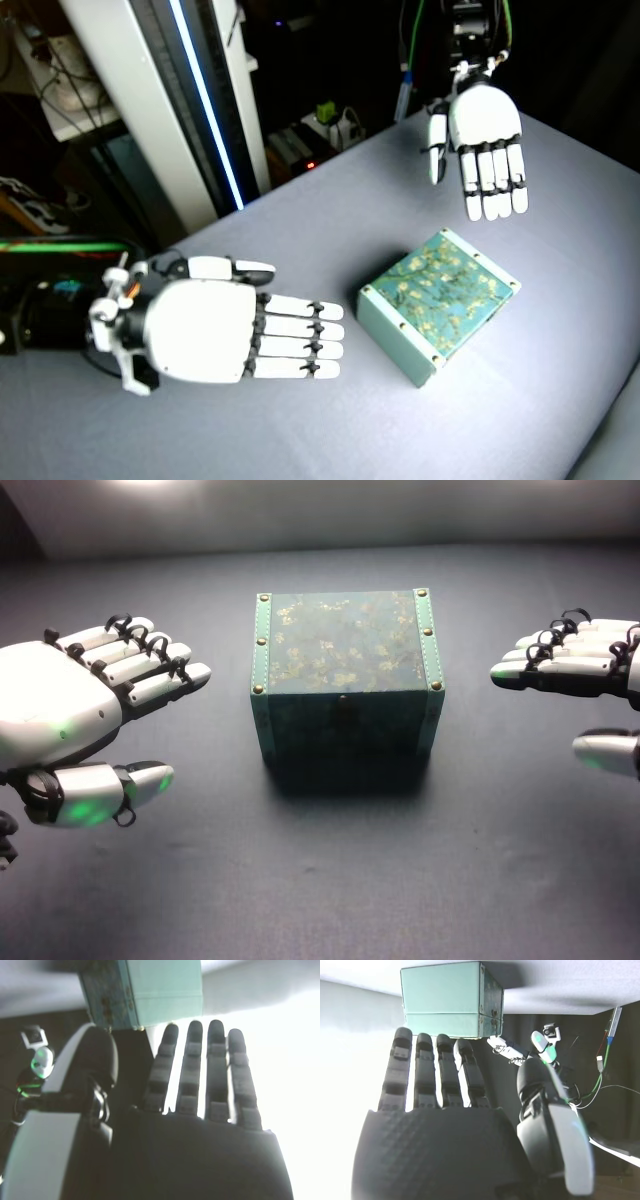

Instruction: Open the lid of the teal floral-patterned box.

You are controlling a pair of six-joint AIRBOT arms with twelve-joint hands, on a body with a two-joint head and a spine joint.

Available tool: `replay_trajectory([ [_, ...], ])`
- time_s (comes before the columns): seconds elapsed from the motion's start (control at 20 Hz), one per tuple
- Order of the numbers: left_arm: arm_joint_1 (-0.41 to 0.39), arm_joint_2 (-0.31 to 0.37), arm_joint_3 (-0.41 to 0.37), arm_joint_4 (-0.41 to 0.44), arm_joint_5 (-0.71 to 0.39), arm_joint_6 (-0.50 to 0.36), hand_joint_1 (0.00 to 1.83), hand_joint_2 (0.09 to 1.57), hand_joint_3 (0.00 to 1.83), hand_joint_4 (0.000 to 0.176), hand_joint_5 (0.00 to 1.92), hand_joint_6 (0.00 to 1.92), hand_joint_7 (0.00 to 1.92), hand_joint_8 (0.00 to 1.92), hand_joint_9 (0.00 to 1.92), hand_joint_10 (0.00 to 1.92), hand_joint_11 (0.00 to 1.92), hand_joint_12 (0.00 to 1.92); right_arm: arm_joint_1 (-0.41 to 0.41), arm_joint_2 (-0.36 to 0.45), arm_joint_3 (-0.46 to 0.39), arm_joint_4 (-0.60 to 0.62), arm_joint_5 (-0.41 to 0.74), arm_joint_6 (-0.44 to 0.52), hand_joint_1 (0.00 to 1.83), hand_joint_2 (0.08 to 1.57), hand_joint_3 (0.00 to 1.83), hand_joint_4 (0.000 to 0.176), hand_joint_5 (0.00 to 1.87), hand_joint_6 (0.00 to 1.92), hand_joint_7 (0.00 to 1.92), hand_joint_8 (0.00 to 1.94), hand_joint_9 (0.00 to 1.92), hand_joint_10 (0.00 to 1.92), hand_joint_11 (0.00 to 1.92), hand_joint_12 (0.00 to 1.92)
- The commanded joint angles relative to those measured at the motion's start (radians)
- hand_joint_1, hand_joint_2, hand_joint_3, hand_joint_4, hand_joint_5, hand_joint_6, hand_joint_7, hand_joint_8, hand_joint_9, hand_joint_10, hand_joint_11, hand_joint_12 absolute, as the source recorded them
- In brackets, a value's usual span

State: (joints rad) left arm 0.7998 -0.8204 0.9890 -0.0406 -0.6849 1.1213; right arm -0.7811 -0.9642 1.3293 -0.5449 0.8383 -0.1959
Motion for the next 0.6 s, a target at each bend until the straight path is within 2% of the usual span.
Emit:
replay_trajectory([
  [0.0,-0.014,0.001,0.007,-0.006,-0.103,-0.001,0.00,1.40,0.02,0.000,0.00,0.00,0.00,0.00,0.00,0.00,0.00,0.00,0.015,-0.003,0.007,0.039,0.091,0.006,0.31,1.48,0.02,0.000,0.12,0.00,0.11,0.00,0.06,0.00,0.00,0.21],
  [0.1,-0.024,-0.006,0.015,0.000,-0.084,-0.001,0.00,1.40,0.02,0.000,0.00,0.00,0.00,0.00,0.00,0.00,0.00,0.00,0.021,-0.011,0.014,0.028,0.082,0.013,0.09,1.47,0.01,0.000,0.06,0.00,0.04,0.00,0.02,0.00,0.00,0.18],
  [0.25,-0.070,-0.034,0.045,0.044,0.010,-0.001,0.00,1.40,0.01,0.000,0.05,0.02,0.04,0.02,0.06,0.02,0.05,0.02,0.037,-0.024,0.024,0.002,0.064,0.024,0.04,1.48,0.01,0.000,0.04,0.01,0.05,0.01,0.03,0.00,0.01,0.08],
  [0.5,-0.131,-0.065,0.073,0.117,0.122,-0.001,0.00,1.41,0.00,0.000,0.02,0.00,0.02,0.01,0.09,0.01,0.13,0.06,0.080,-0.046,0.041,-0.066,0.024,0.046,0.00,1.45,0.00,0.000,0.03,0.01,0.03,0.00,0.00,0.00,0.01,0.09],
  [0.55,-0.146,-0.075,0.080,0.136,0.151,-0.001,0.00,1.40,0.00,0.000,0.03,0.00,0.05,0.01,0.10,0.01,0.14,0.06,0.089,-0.052,0.044,-0.082,0.014,0.047,0.00,1.48,0.01,0.000,0.08,0.02,0.06,0.01,0.04,0.01,0.06,0.12],
])
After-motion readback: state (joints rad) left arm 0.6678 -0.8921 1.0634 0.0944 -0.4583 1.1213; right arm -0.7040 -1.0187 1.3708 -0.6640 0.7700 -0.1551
